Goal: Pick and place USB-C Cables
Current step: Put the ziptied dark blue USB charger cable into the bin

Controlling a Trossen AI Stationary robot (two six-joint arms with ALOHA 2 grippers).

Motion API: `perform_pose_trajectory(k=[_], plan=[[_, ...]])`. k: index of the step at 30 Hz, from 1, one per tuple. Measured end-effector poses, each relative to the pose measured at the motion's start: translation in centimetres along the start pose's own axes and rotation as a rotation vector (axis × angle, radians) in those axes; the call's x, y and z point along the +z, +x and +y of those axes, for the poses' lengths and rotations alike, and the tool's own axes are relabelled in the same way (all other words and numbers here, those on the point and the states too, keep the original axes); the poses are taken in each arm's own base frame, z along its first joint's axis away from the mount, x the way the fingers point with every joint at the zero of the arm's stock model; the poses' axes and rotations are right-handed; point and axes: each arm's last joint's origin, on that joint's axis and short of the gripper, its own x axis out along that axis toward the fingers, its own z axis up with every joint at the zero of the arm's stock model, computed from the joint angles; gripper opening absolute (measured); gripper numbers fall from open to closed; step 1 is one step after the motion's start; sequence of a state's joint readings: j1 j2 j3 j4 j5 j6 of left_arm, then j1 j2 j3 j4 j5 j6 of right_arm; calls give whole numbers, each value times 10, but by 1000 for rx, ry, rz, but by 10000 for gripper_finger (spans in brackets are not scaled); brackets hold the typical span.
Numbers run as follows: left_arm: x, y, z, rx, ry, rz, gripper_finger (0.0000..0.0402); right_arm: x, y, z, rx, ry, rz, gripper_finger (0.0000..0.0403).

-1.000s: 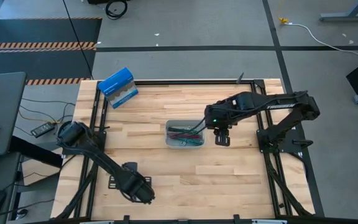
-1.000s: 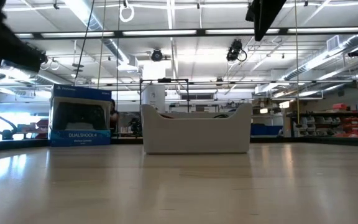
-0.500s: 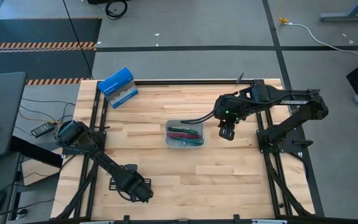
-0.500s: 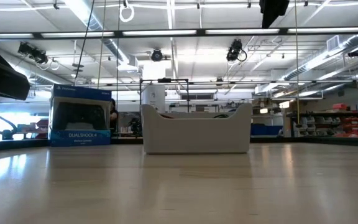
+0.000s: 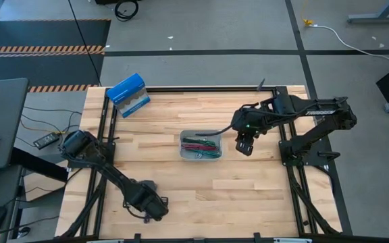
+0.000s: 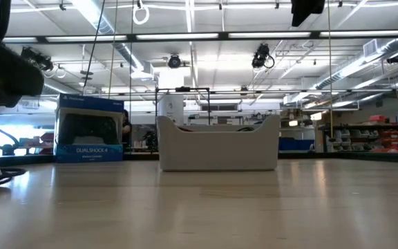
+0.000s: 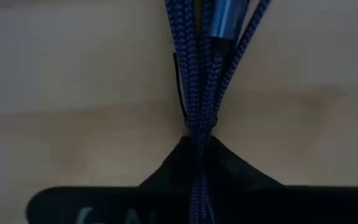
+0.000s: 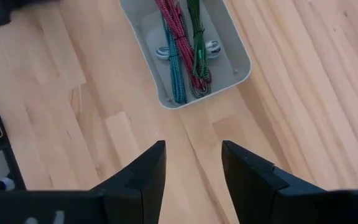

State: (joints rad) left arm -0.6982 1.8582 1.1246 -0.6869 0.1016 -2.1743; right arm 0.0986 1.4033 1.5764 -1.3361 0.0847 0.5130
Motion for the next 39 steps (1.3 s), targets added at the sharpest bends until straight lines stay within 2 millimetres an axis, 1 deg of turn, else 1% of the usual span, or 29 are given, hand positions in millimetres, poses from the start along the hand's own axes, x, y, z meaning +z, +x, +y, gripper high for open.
perform_pose_trajectory(k=[2,4,8,12,15,19,24,28,30,33,37,39], plan=[[1,-6,-3,-57,13,-32,24,-1,0,1,-1,5,-2,162],[6,-16,-2,-80,10,-67,24,-1,0,2,-3,7,-10,162],[13,-35,-7,-172,34,-88,25,0,0,3,-19,8,-22,162],[28,-61,-16,-277,65,-120,27,0,0,2,-24,9,-24,162],[46,-89,-28,-375,133,-212,22,0,0,1,-38,9,-30,162],[76,-126,-52,-450,313,-318,21,1,0,-1,-45,-8,-29,162],[118,-176,-77,-493,514,-463,21,0,0,-7,-70,-17,1,162],[153,-204,-83,-451,719,-563,21,-5,-6,-17,-89,-8,29,162],[170,-210,-82,-421,822,-565,21,-7,-14,-22,-83,8,14,162],[193,-211,-78,-382,940,-526,21,-12,-26,-32,-61,53,-19,162],[215,-206,-80,-355,1065,-509,21,-20,-44,-45,-42,113,-78,162],[223,-204,-87,-378,1100,-532,21,-23,-51,-51,-40,126,-104,162]])
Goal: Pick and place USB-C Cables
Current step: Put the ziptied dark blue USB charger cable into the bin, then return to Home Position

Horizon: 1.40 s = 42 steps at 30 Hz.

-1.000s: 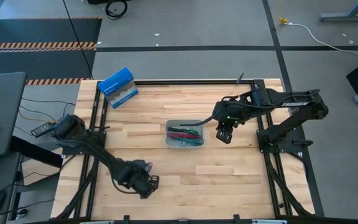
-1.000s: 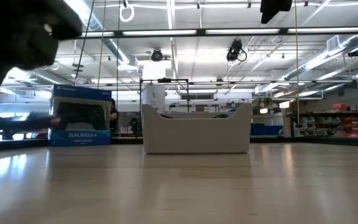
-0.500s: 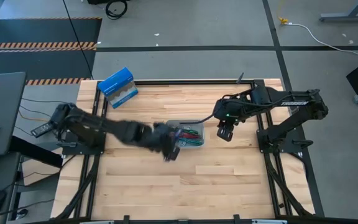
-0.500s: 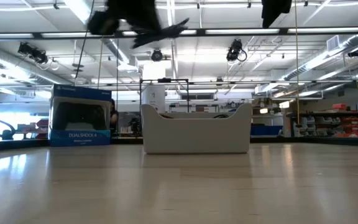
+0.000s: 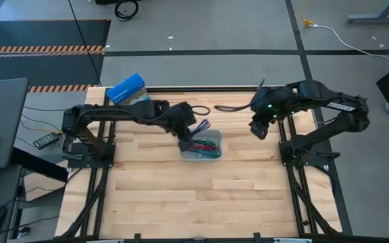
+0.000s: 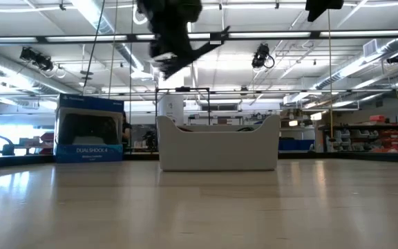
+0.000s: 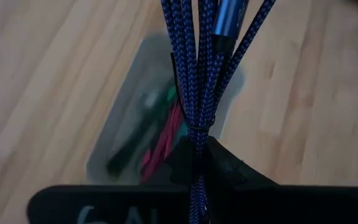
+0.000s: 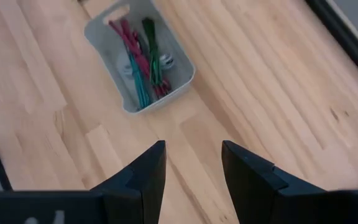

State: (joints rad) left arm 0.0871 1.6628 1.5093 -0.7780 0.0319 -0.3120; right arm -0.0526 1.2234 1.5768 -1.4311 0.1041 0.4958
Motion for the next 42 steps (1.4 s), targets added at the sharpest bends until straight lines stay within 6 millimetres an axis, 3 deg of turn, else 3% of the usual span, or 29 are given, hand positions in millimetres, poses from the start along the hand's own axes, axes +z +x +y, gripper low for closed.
perform_pose_trajectory(k=[4,9,15,21,27,36,42], plan=[[9,16,2,-22,90,-51,21,-2,-9,-11,-10,18,-38,162],[5,41,3,-5,230,8,21,-1,-11,-18,-27,44,-44,162],[0,55,6,-3,363,73,29,2,-10,-19,-26,173,-61,162],[-8,76,7,-17,389,160,24,6,-8,-17,-11,259,-82,162],[-14,91,-1,-32,426,187,75,6,-8,-17,-6,313,-80,162],[-11,90,-5,0,392,166,166,6,-8,-17,-2,307,-85,162],[14,62,-12,10,302,141,190,6,-8,-17,-2,259,-83,162]])
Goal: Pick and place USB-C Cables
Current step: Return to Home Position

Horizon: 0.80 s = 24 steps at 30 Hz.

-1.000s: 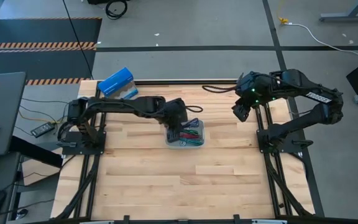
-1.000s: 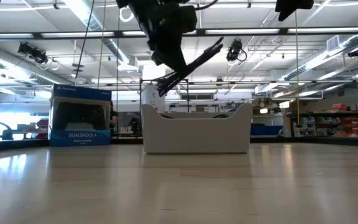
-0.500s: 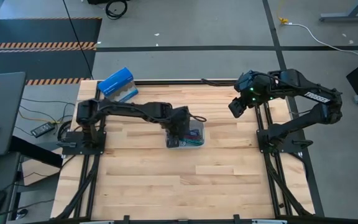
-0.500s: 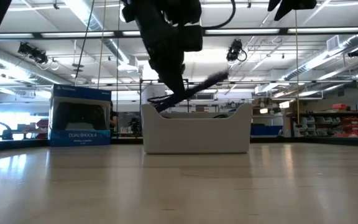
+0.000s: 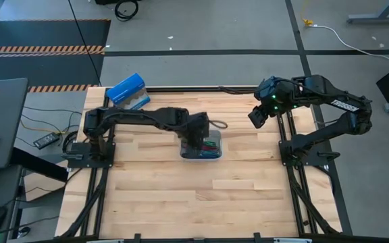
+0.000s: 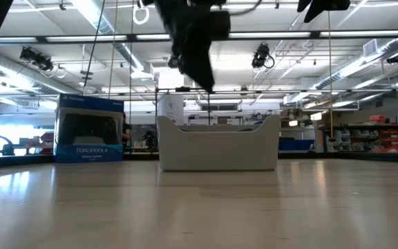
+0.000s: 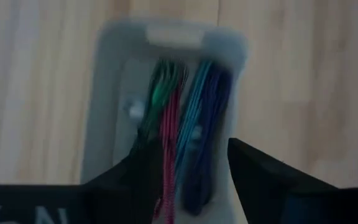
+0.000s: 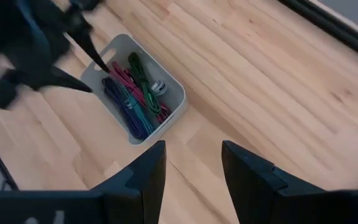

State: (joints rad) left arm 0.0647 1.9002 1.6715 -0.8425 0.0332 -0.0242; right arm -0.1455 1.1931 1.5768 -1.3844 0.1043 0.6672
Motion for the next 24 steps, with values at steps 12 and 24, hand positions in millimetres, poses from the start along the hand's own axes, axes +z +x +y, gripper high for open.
perform_pose_trajectory(k=[12,24], plan=[[68,-145,-26,45,-206,-548,146,-5,-21,-8,135,-256,-48,162],[91,-150,-53,-42,-241,-975,9,-37,-75,-38,333,-403,-293,12]])
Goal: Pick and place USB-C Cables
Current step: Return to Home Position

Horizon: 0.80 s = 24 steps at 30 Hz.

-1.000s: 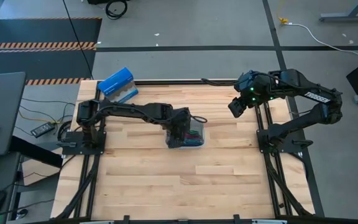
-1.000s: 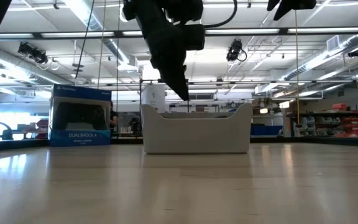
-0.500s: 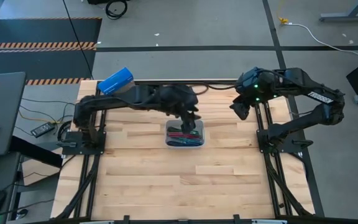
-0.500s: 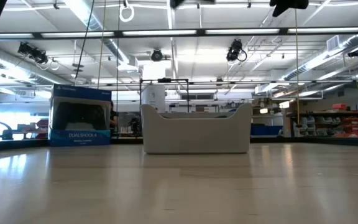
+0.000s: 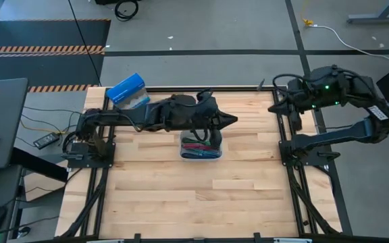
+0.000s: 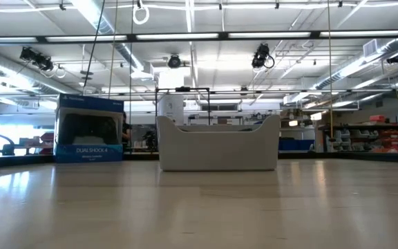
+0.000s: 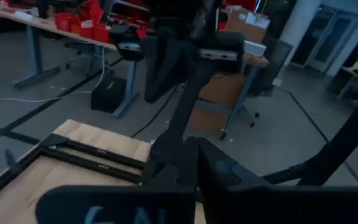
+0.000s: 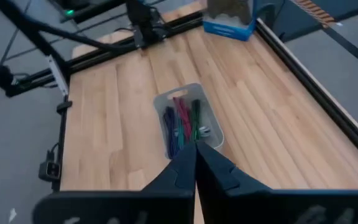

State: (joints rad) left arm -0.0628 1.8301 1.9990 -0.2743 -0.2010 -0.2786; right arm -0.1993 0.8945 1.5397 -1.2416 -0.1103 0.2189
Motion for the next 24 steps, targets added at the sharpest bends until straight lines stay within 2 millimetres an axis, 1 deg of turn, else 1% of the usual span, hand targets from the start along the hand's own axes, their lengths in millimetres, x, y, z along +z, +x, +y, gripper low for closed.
perform_pose_trajectory(k=[4,6,8,10,11,14,17,18,20,22,24], plan=[[-10,8,1,-38,-32,-46,4,-10,5,-2,16,-11,21,7],[-16,10,-1,-62,-43,-57,3,-15,8,-3,38,-14,26,4],[-23,9,-5,-77,-41,-60,3,-21,9,-4,48,-25,22,5],[-27,1,-9,-79,-44,-78,2,-27,5,-6,21,-10,-1,3],[-28,-4,-11,-85,-48,-99,2,-28,2,-6,13,3,-29,3],[-33,-29,-11,-96,-61,-152,2,-31,-10,-6,51,39,-198,2],[-42,-58,-3,-84,-89,-188,1,-39,-17,-6,98,69,-315,2],[-46,-68,1,-82,-101,-189,1,-43,-15,-7,106,74,-321,2],[-51,-86,7,-89,-116,-206,1,-51,-4,-10,104,61,-282,2],[-62,-102,13,-88,-129,-184,1,-61,7,-14,95,60,-231,1],[-76,-113,18,-85,-132,-151,1,-70,17,-16,91,112,-190,1]])
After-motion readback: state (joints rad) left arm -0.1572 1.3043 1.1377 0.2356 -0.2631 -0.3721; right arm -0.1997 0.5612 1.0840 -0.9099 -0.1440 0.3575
